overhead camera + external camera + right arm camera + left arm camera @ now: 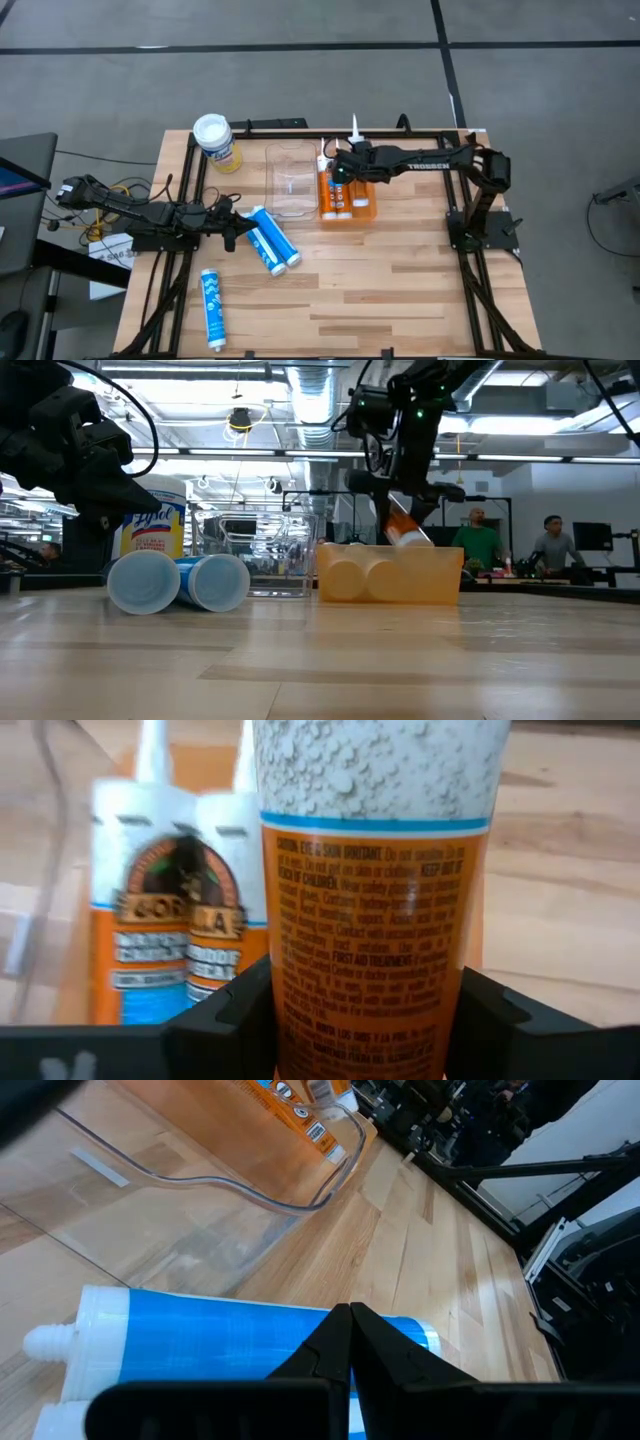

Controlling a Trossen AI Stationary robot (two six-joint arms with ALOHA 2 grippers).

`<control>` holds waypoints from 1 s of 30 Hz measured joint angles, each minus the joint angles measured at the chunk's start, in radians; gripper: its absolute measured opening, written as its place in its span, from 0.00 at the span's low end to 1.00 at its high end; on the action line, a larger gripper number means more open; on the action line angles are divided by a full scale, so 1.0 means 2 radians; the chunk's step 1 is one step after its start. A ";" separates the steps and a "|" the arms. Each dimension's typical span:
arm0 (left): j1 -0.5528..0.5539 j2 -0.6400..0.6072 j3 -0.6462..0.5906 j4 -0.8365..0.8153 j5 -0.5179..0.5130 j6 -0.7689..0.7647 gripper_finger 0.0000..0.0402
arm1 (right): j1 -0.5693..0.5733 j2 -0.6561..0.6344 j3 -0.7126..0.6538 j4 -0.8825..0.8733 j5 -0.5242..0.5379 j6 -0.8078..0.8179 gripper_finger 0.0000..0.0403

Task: Pick & place silicon tubes, Sealant and Lysol wipes
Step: Put the orange sealant into the orange bin

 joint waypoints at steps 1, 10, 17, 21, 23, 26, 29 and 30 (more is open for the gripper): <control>0.000 0.000 0.000 0.000 0.000 0.000 0.00 | 0.000 0.000 -0.006 0.004 -0.001 0.000 0.48; 0.000 0.000 0.000 0.000 0.000 -0.001 0.00 | -0.003 0.000 -0.041 0.052 -0.006 0.000 0.48; 0.000 0.000 0.000 0.000 0.000 -0.001 0.00 | -0.003 0.000 -0.072 0.085 -0.019 0.000 0.48; 0.000 0.000 0.000 0.000 0.000 -0.001 0.00 | -0.003 0.000 -0.084 0.091 -0.026 0.000 0.49; 0.000 0.000 0.000 0.000 0.000 -0.001 0.00 | -0.003 0.000 -0.085 0.098 -0.030 0.000 0.50; 0.000 0.000 0.000 0.000 0.000 -0.001 0.00 | -0.003 0.000 -0.088 0.105 -0.031 -0.003 0.52; 0.000 0.000 0.000 0.000 0.000 -0.001 0.00 | -0.003 0.000 -0.088 0.108 -0.031 -0.004 0.55; 0.000 0.000 0.000 0.000 0.000 -0.001 0.00 | -0.003 0.000 -0.088 0.108 -0.031 -0.004 0.55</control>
